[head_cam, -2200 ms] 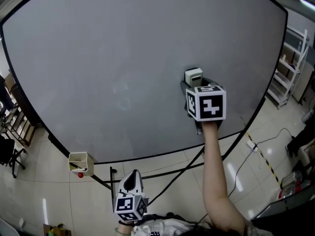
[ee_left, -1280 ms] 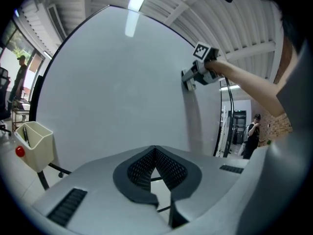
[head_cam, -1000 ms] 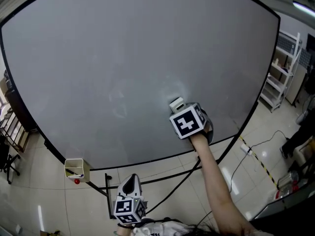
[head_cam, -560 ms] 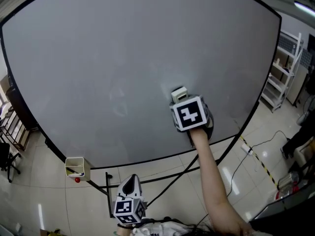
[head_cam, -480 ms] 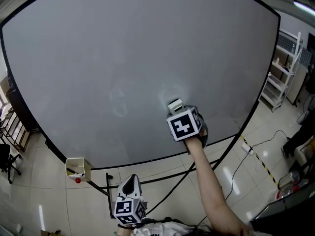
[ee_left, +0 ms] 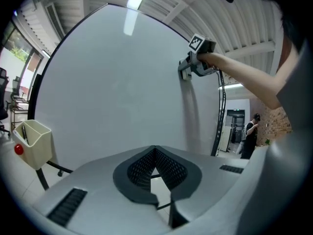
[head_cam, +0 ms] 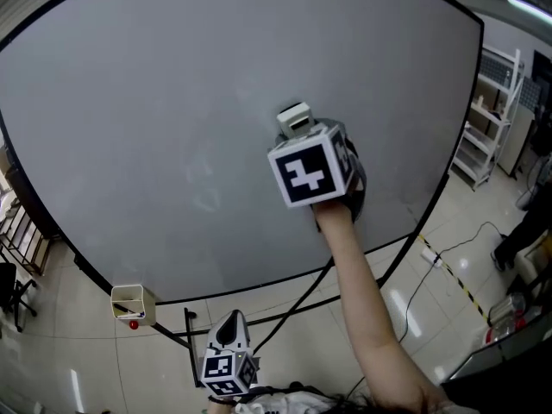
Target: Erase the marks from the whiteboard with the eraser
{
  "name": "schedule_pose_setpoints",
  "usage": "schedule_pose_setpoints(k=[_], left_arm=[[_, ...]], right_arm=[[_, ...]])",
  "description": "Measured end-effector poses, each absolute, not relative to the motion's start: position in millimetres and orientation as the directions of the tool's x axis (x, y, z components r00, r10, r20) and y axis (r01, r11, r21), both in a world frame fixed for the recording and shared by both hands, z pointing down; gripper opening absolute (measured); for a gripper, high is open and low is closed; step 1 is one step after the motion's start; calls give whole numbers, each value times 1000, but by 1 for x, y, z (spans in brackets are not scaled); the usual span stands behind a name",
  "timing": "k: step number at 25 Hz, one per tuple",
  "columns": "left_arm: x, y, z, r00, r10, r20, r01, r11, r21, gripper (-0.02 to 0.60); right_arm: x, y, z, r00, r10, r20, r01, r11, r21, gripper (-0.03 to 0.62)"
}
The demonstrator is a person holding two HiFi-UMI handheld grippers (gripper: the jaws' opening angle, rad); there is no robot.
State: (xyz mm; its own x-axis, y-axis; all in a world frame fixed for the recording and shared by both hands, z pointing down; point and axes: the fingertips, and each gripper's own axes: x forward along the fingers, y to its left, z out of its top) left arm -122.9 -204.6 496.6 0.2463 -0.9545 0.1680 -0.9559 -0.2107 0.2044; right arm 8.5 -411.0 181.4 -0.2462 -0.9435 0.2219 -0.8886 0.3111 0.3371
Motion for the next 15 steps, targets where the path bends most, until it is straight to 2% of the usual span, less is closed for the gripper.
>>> schedule_pose_setpoints(k=[4, 6, 8, 10, 13, 15], left_arm=[[-120, -209, 493, 254, -955, 156, -956, -222, 193, -9], [-120, -209, 493, 256, -955, 152, -955, -226, 191, -9], [-122, -211, 493, 252, -955, 153, -956, -221, 194, -9], [-123, -212, 493, 248, -956, 156, -956, -216, 197, -9], [-122, -211, 494, 250, -955, 158, -954, -216, 207, -9], [-121, -211, 495, 254, -954, 161, -953, -218, 212, -9]], right_arm=[[-13, -407, 274, -196, -925, 324, -825, 334, 456, 281], [-15, -406, 292, -223, -901, 372, -812, 382, 440, 279], [-15, -406, 271, -280, -878, 388, -822, 428, 375, 278], [-13, -408, 221, -303, -894, 331, -827, 419, 374, 278], [-13, -407, 155, -288, -933, 218, -835, 356, 419, 278], [-16, -408, 156, -251, -939, 234, -845, 331, 420, 279]])
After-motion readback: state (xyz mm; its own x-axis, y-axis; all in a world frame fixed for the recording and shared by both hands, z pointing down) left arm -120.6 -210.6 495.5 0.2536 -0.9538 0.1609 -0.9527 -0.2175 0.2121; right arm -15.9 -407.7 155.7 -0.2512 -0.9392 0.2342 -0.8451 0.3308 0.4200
